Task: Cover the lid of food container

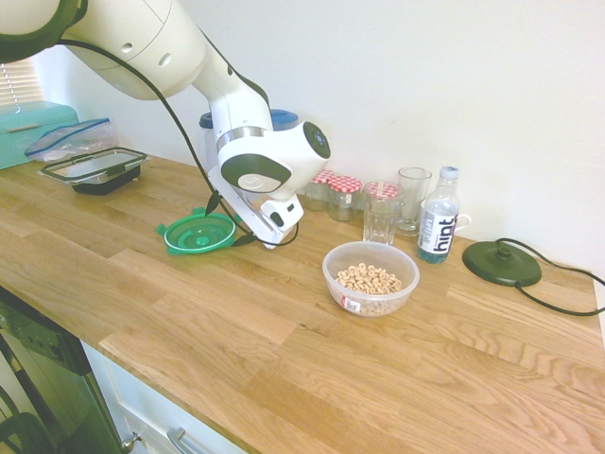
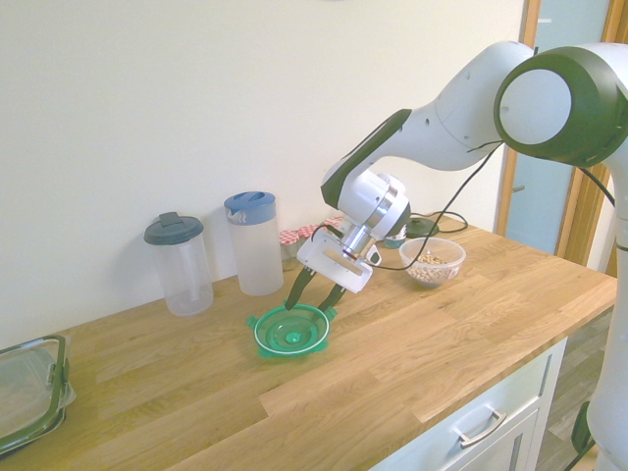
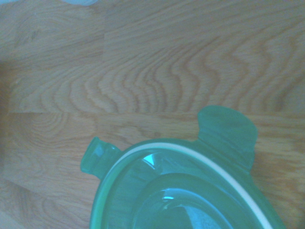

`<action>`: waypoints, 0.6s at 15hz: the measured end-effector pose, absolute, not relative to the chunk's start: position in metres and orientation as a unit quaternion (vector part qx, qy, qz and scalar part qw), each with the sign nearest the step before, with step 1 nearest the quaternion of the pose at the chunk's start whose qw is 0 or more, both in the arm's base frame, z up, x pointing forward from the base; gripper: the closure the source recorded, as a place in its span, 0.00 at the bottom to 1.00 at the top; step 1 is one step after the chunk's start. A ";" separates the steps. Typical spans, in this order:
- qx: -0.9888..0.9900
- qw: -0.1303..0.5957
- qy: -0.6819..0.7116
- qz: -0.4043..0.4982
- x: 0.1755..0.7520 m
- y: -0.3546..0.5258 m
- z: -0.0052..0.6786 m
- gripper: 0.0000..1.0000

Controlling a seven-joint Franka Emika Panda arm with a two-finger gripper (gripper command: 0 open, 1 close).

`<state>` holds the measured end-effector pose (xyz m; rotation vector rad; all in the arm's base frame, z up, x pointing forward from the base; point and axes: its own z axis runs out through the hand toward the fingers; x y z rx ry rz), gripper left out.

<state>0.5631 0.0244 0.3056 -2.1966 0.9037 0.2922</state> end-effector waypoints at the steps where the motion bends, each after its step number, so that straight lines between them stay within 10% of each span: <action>1: -0.852 0.372 0.346 0.121 0.562 0.026 0.303 0.00; 3: -0.851 0.382 0.335 0.133 0.559 0.029 0.300 0.00; 4: -0.850 0.385 0.331 0.140 0.557 0.031 0.299 1.00; 9: -0.849 0.386 0.330 0.142 0.557 0.032 0.298 1.00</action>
